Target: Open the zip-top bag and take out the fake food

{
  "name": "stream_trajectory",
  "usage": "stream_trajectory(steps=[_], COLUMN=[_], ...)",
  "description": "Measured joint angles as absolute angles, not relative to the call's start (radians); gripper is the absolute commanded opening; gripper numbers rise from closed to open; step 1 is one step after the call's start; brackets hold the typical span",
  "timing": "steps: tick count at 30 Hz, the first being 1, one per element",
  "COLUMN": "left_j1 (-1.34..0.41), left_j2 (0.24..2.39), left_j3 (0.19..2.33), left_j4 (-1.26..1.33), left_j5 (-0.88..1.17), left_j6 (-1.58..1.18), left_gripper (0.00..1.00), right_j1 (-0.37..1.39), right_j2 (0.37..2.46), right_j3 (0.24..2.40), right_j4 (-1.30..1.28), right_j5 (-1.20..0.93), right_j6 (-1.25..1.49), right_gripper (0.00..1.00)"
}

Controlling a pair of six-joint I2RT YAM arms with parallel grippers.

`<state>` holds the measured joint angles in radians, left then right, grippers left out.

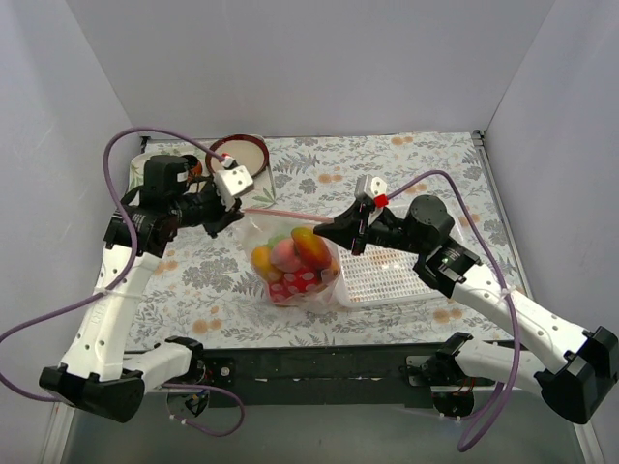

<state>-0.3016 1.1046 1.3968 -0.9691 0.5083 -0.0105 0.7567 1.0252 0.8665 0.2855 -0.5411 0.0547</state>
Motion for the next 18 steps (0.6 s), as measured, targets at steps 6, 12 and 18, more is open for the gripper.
stream_trajectory(steps=[6, 12, 18], left_j1=[-0.123, -0.048, 0.031], left_j2=[1.1, 1.114, 1.143], left_j3=[1.38, 1.383, 1.412], left_j4=[-1.027, -1.04, -1.038], left_j5=[0.515, 0.551, 0.623], left_j6=[0.074, 0.131, 0.154], left_gripper=[0.0, 0.0, 0.0], right_j1=[0.755, 0.755, 0.76], right_j2=[1.049, 1.084, 1.121], right_j3=[0.867, 0.861, 0.851], right_j4=[0.3, 0.35, 0.389], right_j5=[-0.525, -0.525, -0.526], right_j6=[0.06, 0.09, 0.125], right_gripper=[0.01, 0.01, 0.01])
